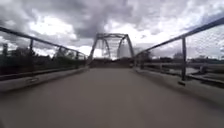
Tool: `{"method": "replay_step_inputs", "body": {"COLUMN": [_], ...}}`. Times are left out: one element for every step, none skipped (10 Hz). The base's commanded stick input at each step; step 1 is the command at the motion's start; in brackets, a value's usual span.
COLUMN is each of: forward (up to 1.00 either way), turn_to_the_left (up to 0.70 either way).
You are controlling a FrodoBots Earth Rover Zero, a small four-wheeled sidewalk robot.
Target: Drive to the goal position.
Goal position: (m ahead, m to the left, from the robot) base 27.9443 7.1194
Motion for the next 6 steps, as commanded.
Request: {"method": "replay_step_inputs", "body": {"forward": [1.00,1.00,1.00,1.00,1.00,1.00], "turn_to_the_left": [0.00,0.00,0.00,0.00,0.00,0.00]}}
